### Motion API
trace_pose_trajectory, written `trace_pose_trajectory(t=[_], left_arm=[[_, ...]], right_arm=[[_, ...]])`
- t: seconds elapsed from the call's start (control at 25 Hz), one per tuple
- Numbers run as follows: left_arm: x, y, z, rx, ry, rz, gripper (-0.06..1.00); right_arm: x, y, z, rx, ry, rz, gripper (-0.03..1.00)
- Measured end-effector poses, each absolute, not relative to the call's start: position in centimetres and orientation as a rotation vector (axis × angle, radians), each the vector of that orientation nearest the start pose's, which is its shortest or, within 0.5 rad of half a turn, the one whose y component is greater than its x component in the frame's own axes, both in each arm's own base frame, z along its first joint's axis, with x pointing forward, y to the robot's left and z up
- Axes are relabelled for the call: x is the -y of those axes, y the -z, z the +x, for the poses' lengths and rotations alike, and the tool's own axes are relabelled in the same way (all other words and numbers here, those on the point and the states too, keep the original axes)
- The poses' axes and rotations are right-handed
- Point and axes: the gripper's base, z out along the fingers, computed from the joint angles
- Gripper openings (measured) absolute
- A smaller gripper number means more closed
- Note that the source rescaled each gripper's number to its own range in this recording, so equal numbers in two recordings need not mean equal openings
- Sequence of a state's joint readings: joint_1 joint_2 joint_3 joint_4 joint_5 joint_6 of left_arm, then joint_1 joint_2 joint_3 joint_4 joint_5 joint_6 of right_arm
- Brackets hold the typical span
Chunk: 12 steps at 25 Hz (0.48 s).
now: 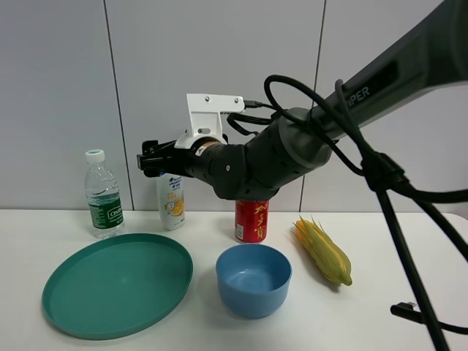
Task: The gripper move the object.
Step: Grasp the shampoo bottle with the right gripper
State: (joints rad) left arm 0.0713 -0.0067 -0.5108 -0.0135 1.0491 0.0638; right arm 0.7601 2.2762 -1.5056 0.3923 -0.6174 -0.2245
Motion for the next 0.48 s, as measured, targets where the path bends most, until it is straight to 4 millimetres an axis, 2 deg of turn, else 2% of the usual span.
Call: trace_pose_trajectory(t=[0.2, 0.48], left_arm=[[0.2, -28.1, -0.7, -2.016, -0.070, -0.007, 1.00], [0.2, -28.1, -0.7, -2.016, -0.070, -0.007, 1.00]], right_arm=[[-34.5, -13.9, 38.3, -1.700, -0.443, -0.429, 1.00], [-35.0, -12.6, 39.1, -1.720, -0.408, -0.418, 1.00]])
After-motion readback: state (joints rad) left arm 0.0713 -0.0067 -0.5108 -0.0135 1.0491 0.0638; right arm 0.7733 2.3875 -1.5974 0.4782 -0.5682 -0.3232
